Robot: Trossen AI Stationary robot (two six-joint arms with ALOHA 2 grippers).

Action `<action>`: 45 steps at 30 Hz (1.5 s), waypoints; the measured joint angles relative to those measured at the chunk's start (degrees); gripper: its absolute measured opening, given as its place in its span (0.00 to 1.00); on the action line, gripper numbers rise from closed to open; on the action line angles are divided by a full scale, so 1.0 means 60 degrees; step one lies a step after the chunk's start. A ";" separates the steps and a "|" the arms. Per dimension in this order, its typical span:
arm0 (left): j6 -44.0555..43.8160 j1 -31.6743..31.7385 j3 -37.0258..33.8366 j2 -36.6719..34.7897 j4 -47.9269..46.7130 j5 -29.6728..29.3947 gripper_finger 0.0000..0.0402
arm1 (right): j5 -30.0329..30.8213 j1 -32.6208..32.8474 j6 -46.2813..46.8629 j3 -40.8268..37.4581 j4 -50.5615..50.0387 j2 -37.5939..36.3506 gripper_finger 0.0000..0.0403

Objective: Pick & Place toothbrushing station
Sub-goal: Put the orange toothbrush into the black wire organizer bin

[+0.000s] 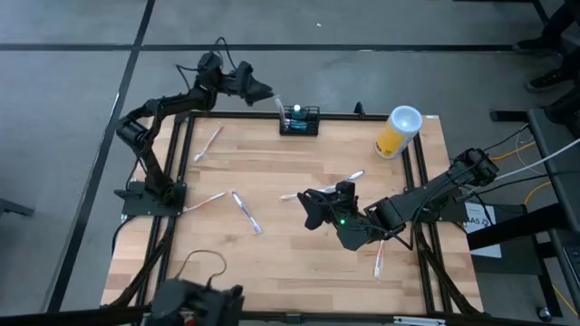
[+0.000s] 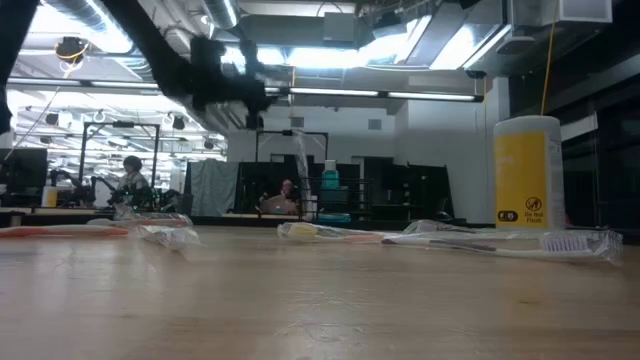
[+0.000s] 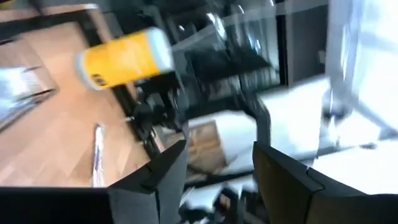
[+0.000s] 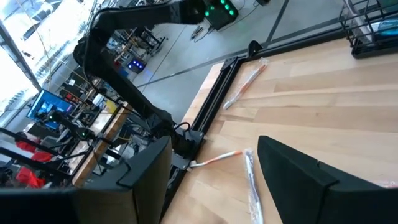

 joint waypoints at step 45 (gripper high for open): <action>0.8183 -0.3755 0.6671 -0.1748 -2.1950 -1.5187 0.36 | -0.0680 0.0814 -0.5536 0.0003 0.0649 -0.2861 0.60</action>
